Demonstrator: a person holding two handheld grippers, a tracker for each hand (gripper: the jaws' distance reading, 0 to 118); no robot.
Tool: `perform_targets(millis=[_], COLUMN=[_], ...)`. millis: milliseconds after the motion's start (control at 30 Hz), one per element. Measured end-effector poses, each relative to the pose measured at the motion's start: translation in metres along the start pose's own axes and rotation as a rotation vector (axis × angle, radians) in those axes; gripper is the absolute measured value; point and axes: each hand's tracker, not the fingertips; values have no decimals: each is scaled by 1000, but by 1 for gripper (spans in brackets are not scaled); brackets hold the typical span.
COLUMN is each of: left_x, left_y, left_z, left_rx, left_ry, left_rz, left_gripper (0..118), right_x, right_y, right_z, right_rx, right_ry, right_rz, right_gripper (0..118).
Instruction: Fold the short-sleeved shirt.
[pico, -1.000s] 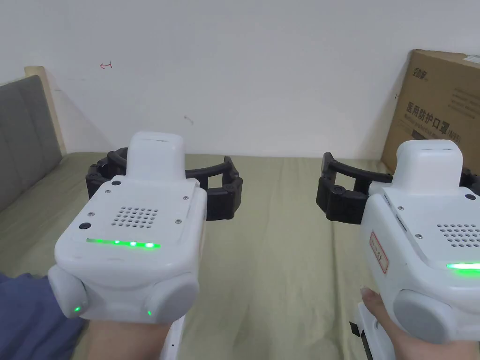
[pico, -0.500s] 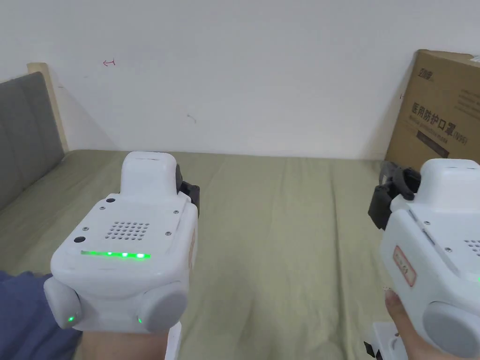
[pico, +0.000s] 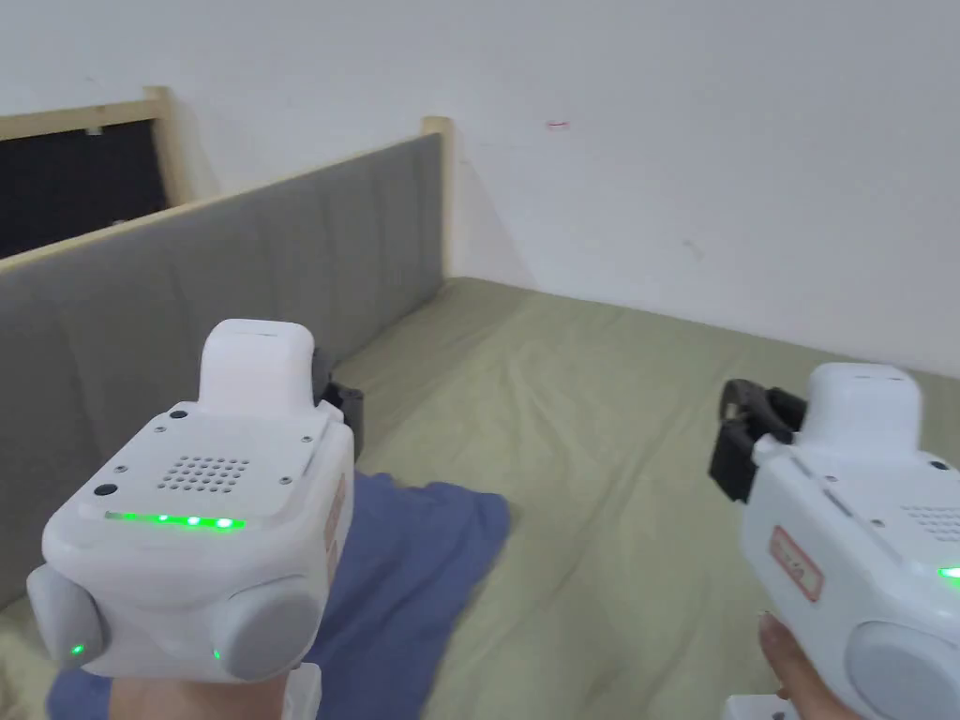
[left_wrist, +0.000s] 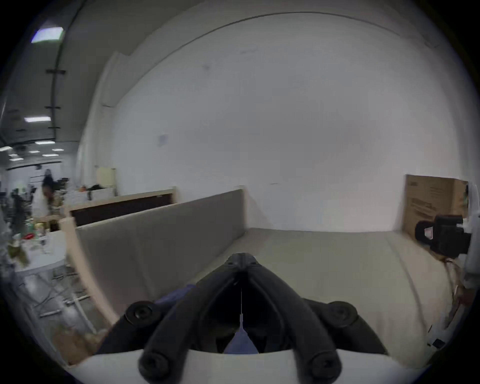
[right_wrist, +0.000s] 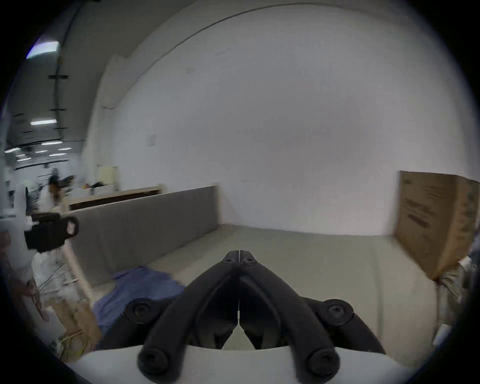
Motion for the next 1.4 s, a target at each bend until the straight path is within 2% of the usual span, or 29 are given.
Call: perform_targets(millis=[33,133,233,333,433,500,567,633,667,700,733,767,800,867,1000,1100,1133,1167,1200,1267,1333,1367,1400], left_x=[-13,-35,-36,-31,-40,-51,-57,-54,-53,-49,-47,-46,-44,-40,-24,-14,-7,-6,-6,-15,-15,-17,-19], left_y=[-2,-8,-17,-28,-52,-80,-109,-128,-135,-141,-148,-156,-165,-174,-201,-240,-260,-256,-256,-264,-262,-254,-247], left_z=[4,4,-2,-22,-74,-117,-150,-172,-182,-187,-196,-207,-214,-219,-237,-249,-251,-239,-239,-245,-245,-239,-235], left_rx=[-4,-31,-46,-116,-378,-597,-801,-844,-864,-880,-900,-929,-969,-945,-995,-1125,-1157,-967,-904,-959,-956,-937,-899], left_ry=[32,59,65,42,-134,-262,-320,-265,-246,-215,-181,-169,-170,-196,-221,-297,-259,-249,-256,-220,-226,-237,-252], left_rz=[7,23,13,6,70,213,300,190,150,111,89,80,66,69,-17,-31,-85,-165,-160,-99,-117,-137,-158], left_gripper=[0,0,0,0,0,0,0,0,8,34,78,115,118,118,118,118,118,118,118,118,118,112,90], right_x=[-18,-49,-67,-77,-78,-76,-73,-68,-65,-63,-62,-60,-59,-55,-45,-38,-37,-35,-34,-32,-29,-28,-27], right_y=[-5,-12,-11,-13,-23,-34,-47,-58,-64,-68,-73,-77,-80,-86,-96,-102,-104,-104,-105,-105,-105,-105,-105], right_z=[-13,-29,-37,-50,-60,-66,-70,-78,-80,-83,-86,-89,-90,-93,-100,-103,-102,-101,-100,-99,-100,-99,-98], right_rx=[-24,-76,-73,-155,-234,-253,-286,-323,-338,-352,-366,-378,-386,-402,-438,-450,-439,-428,-423,-420,-426,-430,-434], right_ry=[41,111,116,136,155,172,168,178,179,180,182,183,182,181,174,166,157,153,151,141,140,140,139], right_rz=[21,5,56,72,82,99,139,135,128,123,121,122,125,132,111,86,79,72,68,65,59,55,53], right_gripper=[0,0,0,0,0,0,0,0,0,0,0,0,0,0,0,0,0,0,0,0,0,0,0])
